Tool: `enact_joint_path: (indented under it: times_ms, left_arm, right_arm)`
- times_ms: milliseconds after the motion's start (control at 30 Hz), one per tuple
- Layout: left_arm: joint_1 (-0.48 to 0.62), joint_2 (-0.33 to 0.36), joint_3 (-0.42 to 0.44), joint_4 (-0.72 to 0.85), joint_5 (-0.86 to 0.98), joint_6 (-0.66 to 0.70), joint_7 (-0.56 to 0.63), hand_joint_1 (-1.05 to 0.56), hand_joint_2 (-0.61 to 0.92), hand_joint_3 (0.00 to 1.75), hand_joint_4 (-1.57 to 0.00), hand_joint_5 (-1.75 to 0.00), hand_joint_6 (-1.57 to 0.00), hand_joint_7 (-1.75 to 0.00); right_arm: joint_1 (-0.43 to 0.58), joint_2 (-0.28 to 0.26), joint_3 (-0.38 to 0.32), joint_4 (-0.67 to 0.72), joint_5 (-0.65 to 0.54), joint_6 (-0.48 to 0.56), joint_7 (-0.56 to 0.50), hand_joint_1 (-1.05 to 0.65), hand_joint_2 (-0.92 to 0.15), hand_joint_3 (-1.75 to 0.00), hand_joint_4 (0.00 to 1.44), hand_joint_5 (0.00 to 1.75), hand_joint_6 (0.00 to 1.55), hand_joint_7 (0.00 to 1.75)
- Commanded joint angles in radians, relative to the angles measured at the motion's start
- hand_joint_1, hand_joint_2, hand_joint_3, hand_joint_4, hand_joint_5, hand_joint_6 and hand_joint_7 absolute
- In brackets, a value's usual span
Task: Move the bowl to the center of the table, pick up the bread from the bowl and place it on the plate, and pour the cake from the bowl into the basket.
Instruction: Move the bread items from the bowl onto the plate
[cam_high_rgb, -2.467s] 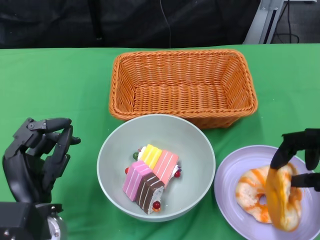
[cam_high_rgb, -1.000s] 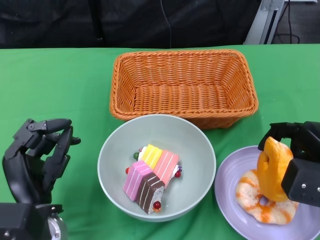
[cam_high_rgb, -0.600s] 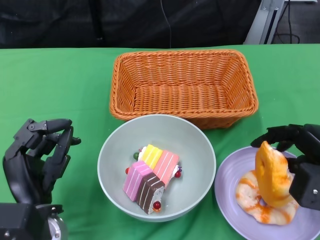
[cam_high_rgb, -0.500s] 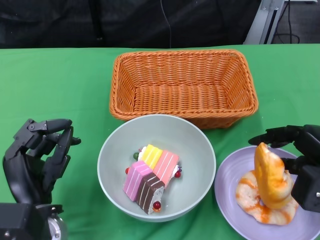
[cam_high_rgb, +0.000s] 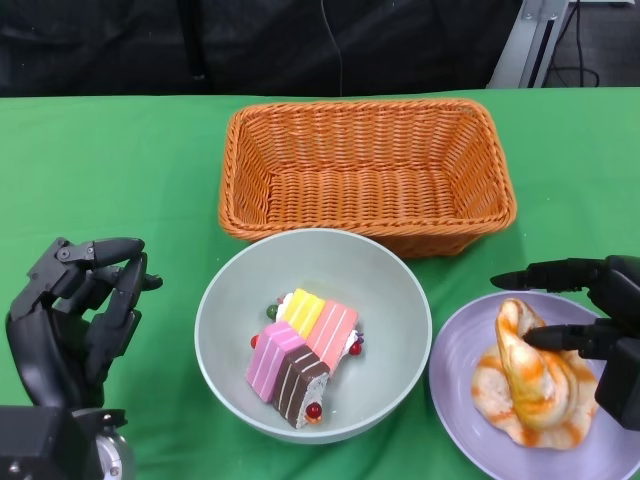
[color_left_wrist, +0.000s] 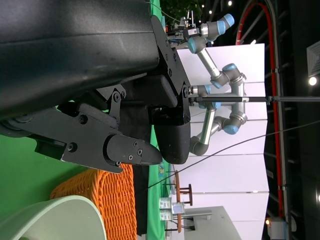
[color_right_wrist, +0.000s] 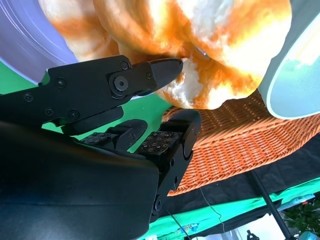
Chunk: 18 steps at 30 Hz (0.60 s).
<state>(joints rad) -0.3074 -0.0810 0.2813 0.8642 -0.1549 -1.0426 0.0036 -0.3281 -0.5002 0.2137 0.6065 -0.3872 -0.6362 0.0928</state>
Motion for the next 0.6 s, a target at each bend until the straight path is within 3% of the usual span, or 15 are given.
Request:
enact_joint_path:
  times_ms: [33,400,600]
  left_arm:
    - [0.008,0.017,0.004,0.002,0.013,-0.002,0.019,-0.22,0.92,0.21,-0.84,-1.29,-0.95,-0.85]
    - [0.009,0.018,-0.001,0.001,-0.005,0.002,-0.004,-0.21,0.92,0.20,-0.83,-1.28,-0.95,-0.85]
    - [0.006,0.019,-0.001,0.009,-0.017,0.003,-0.018,-0.22,0.92,0.20,-0.84,-1.29,-0.94,-0.85]
  right_arm:
    - [0.010,-0.020,-0.005,0.011,-0.006,-0.001,0.009,-0.43,-0.89,0.00,0.75,0.04,0.68,0.01]
    - [0.012,-0.018,-0.009,0.003,0.008,-0.016,0.025,-0.45,-0.90,0.00,0.75,0.02,0.71,0.01]
    - [0.012,-0.009,-0.036,-0.009,0.070,-0.082,0.031,-0.60,-0.92,-0.04,0.77,0.02,0.69,0.00]
